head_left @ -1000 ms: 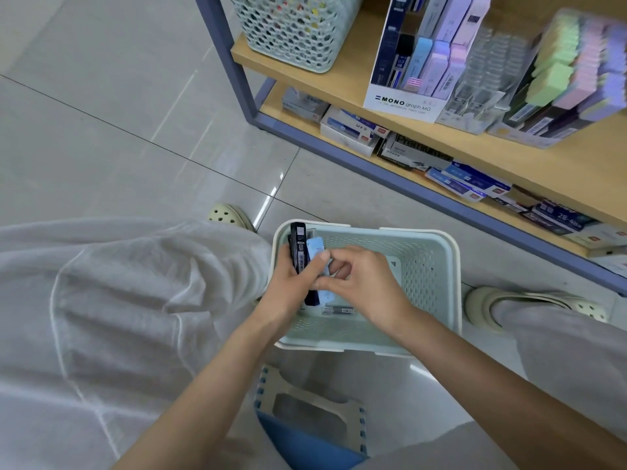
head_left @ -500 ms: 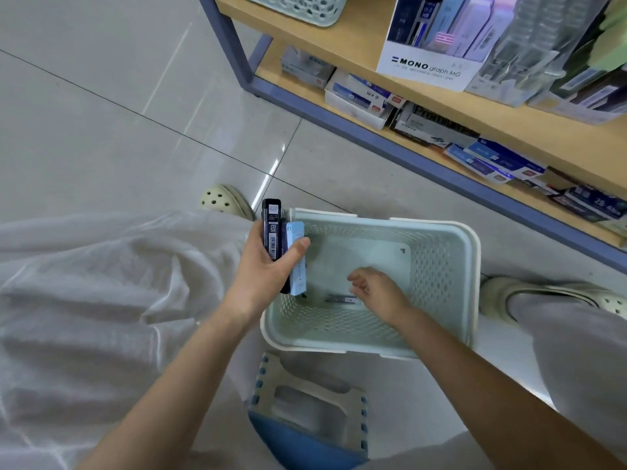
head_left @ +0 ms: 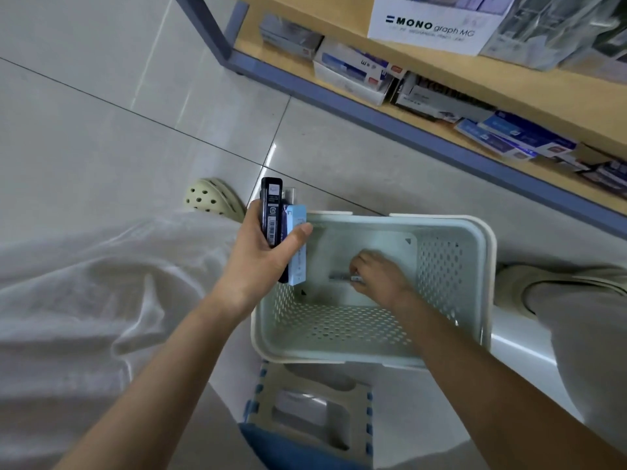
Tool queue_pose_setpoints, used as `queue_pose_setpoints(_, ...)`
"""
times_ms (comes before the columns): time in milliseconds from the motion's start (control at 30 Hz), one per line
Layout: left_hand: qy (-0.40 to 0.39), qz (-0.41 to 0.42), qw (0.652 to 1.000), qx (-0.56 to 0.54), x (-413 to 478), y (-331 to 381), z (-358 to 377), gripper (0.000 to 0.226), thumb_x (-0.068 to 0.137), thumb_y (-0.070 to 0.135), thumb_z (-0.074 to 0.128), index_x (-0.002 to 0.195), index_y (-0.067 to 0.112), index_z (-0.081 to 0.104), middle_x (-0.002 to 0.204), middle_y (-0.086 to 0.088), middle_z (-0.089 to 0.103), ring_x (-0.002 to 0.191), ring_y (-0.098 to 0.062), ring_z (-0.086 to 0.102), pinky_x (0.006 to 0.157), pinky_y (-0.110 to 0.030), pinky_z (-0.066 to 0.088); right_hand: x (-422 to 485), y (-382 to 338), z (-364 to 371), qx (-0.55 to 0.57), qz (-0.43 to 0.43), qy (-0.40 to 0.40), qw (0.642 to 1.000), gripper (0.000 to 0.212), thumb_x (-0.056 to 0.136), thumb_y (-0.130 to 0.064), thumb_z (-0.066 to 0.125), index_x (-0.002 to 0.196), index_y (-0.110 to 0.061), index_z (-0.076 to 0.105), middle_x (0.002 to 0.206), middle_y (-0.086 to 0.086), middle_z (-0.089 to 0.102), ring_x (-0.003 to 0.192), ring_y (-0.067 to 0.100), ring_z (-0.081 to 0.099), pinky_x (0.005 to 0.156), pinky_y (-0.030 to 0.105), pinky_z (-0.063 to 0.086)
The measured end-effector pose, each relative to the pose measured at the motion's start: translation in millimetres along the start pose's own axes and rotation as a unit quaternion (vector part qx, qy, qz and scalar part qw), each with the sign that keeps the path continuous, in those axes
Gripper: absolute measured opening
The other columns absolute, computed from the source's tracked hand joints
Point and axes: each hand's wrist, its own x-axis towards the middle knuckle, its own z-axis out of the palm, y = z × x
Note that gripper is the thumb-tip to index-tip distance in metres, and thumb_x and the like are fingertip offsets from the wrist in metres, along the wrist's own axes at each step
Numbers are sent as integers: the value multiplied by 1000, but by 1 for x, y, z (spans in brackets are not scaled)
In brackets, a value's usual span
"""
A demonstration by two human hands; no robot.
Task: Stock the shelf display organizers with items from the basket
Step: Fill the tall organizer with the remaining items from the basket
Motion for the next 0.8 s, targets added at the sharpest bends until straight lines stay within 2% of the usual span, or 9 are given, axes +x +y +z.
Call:
queue_pose_setpoints(167, -10, -13, 1000, -4, -7, 2, 7, 31, 86, 22, 60, 112, 25, 44, 94, 8, 61, 72, 9, 63, 59, -8, 50, -7, 8, -12, 48, 81, 28, 995, 20, 91, -22, 55, 105, -7, 56, 109, 13, 61, 100, 29, 57, 77, 32, 44)
queue_pose_setpoints(267, -10, -4, 1000, -4, -15, 4, 10, 28, 88, 19, 59, 112, 18, 45, 93, 5, 61, 68, 8, 63, 56, -8, 48, -15, 4, -24, 96, 113, 36, 988, 25, 94, -24, 52, 113, -8, 55, 113, 14, 61, 98, 32, 60, 76, 34, 46)
queue_pose_setpoints(367, -5, -1, 1000, -15, -24, 3, 13, 27, 89, 15, 60, 112, 14, 47, 91, 2, 60, 64, 9, 62, 55, -7, 47, -25, -10, -46, 128, 76, 55, 987, 28, 94, -20, 51, 119, -8, 55, 119, 11, 58, 102, 30, 59, 82, 34, 46)
queue_pose_setpoints(500, -2, 10, 1000, -20, -35, 4, 16, 29, 89, 10, 60, 114, 7, 47, 93, -4, 59, 59, 8, 60, 53, -7, 47, -47, -35, -89, 154, 32, 67, 985, 23, 89, -17, 55, 111, -9, 52, 99, 5, 63, 91, 27, 61, 76, 33, 47)
queue_pose_setpoints(600, -1, 30, 1000, -7, -40, 6, 17, 29, 88, 11, 63, 113, 10, 48, 106, -13, 57, 63, 6, 61, 55, -8, 47, -72, -50, -124, 173, -12, 64, 983, 40, 86, -14, 58, 122, -12, 41, 83, -9, 53, 78, 20, 57, 73, 33, 46)
queue_pose_setpoints(667, -6, 49, 999, 4, -41, 11, 19, 22, 87, 12, 64, 103, 15, 51, 105, -15, 60, 66, 0, 64, 57, -13, 50, -89, -54, -147, 170, -33, 74, 982, 43, 86, -16, 58, 125, -17, 38, 87, -7, 55, 75, 19, 57, 72, 34, 49)
queue_pose_setpoints(733, -7, 64, 998, -3, -42, 19, 25, 21, 86, 12, 65, 95, 23, 50, 96, -11, 63, 69, -10, 66, 63, -22, 55, -105, -54, -170, 157, -48, 115, 980, 31, 91, -21, 55, 118, -17, 42, 90, -1, 64, 77, 21, 62, 72, 37, 50)
queue_pose_setpoints(800, -16, 69, 998, -6, -43, 30, 32, 23, 85, 17, 66, 97, 26, 48, 96, -7, 64, 81, -20, 68, 72, -31, 56, -119, -51, -193, 136, -52, 169, 975, 20, 95, -29, 50, 111, -18, 47, 93, -2, 68, 82, 19, 64, 73, 38, 51)
